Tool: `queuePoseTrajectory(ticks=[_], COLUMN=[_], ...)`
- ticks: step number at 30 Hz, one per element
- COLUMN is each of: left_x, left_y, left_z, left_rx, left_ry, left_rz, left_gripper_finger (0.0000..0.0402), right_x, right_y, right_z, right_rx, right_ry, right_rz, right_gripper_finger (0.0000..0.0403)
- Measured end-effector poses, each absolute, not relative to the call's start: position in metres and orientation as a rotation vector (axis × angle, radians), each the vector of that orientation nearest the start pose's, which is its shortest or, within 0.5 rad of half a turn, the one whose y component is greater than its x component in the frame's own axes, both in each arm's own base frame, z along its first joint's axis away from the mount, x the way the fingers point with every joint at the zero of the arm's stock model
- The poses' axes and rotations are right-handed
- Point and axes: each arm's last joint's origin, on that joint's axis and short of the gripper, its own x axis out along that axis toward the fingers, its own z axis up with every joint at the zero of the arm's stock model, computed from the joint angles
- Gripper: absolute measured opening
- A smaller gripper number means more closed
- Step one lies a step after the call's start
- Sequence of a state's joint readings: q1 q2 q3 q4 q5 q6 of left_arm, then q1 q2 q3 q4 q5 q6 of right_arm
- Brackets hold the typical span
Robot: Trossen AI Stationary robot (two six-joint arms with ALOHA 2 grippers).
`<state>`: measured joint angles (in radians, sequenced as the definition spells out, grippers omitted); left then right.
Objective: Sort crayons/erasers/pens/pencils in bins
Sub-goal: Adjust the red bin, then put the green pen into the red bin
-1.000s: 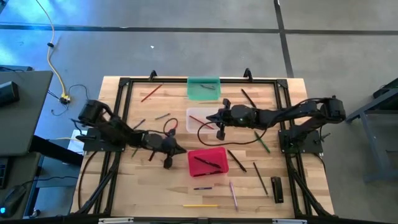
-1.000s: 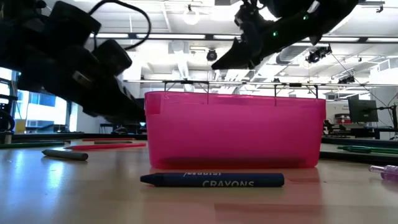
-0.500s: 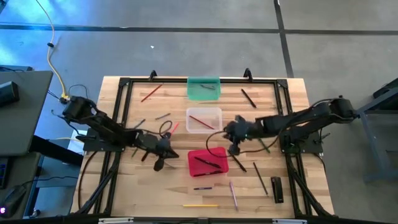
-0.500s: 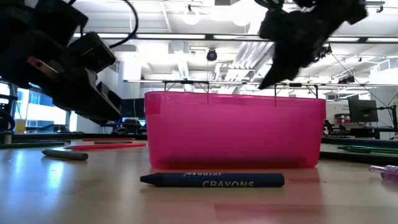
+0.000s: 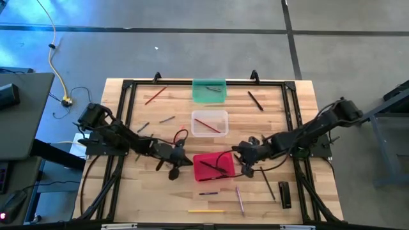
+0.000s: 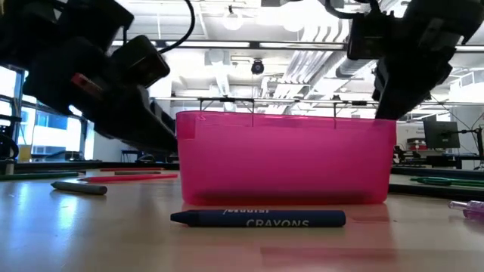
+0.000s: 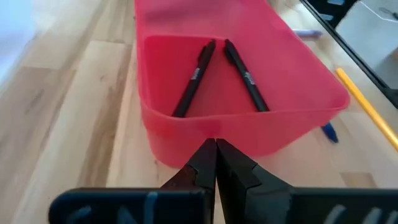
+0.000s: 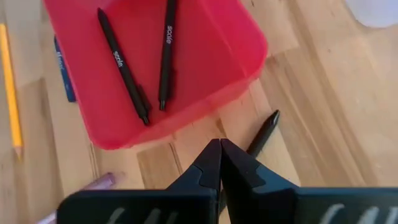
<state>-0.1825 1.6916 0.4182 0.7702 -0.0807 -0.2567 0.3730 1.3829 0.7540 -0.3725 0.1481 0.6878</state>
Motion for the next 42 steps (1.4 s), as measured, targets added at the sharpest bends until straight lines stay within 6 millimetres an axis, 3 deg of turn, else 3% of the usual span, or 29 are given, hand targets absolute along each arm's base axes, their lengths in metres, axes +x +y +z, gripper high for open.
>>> queuePoseTrajectory(ticks=[8, 14, 24, 28, 33, 37, 42], left_x=[0.262, 0.257, 0.222, 0.206, 0.194, 0.191, 0.190], left_y=[-0.043, -0.029, -0.004, 0.004, 0.017, 0.026, 0.035], left_z=[0.107, 0.107, 0.128, 0.126, 0.125, 0.126, 0.126], left_rx=[-0.179, -0.141, -0.192, -0.244, -0.273, -0.283, -0.284], left_ry=[0.483, 0.520, 0.408, 0.324, 0.235, 0.209, 0.201], left_rz=[0.032, 0.085, 0.125, 0.095, 0.082, 0.086, 0.119], left_gripper_finger=[0.0000, 0.0000, 0.0000, 0.0000, 0.0000, 0.0000, 0.0000], right_x=[0.245, 0.244, 0.231, 0.220, 0.214, 0.209, 0.206], right_y=[0.096, 0.096, 0.097, 0.105, 0.112, 0.114, 0.111], right_z=[0.184, 0.183, 0.200, 0.195, 0.178, 0.174, 0.172], right_rx=[0.396, 0.394, 0.389, 0.409, 0.574, 0.650, 0.634], right_ry=[0.955, 0.969, 1.113, 1.160, 1.115, 1.112, 1.113], right_rz=[-0.101, -0.101, -0.201, -0.240, -0.290, -0.355, -0.436], right_gripper_finger=[0.0000, 0.0000, 0.0000, 0.0000, 0.0002, 0.0035, 0.0118])
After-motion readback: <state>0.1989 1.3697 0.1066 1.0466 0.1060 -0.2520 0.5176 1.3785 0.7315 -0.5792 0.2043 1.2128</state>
